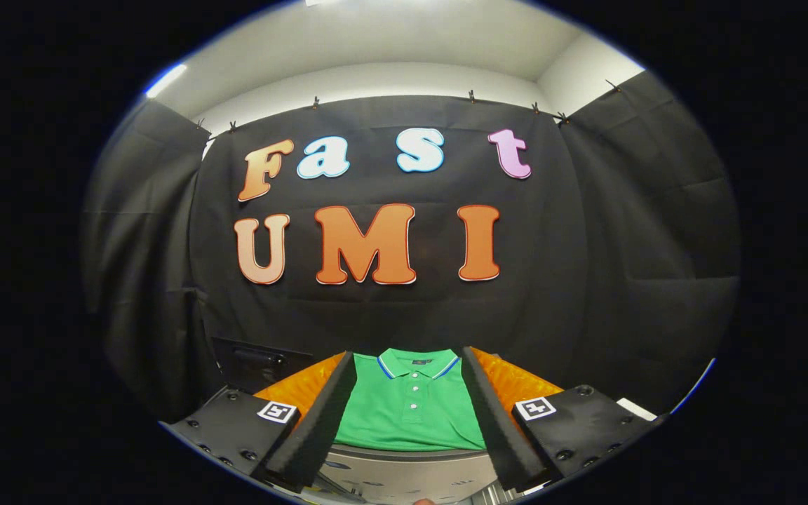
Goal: Put the clothes into the washing machine and then close the washing machine lid.
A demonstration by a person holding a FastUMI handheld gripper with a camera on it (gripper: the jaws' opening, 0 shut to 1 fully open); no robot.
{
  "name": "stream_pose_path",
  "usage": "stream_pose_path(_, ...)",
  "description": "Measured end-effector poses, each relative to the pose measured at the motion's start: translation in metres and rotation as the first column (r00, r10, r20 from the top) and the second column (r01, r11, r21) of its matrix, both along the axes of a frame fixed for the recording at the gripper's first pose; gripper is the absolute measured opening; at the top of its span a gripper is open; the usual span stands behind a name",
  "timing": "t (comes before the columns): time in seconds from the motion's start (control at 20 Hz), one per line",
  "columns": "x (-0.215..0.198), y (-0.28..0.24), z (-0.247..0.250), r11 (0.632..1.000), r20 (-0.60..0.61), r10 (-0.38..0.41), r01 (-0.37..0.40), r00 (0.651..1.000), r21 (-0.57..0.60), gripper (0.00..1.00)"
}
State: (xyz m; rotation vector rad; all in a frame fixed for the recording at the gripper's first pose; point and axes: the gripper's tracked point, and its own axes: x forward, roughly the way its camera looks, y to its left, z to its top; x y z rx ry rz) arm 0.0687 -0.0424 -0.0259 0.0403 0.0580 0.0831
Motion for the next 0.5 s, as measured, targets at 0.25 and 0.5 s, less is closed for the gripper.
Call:
stream_pose_path(0.25, 0.051, -0.006, -0.012, 0.999, -0.056, -0.032, 0.031, 0.998, -0.006, 0.98)
stream_pose_path(0.5, 0.111, -0.005, -0.046, 0.998, -0.163, -0.055, 0.05, 0.985, -0.033, 0.98)
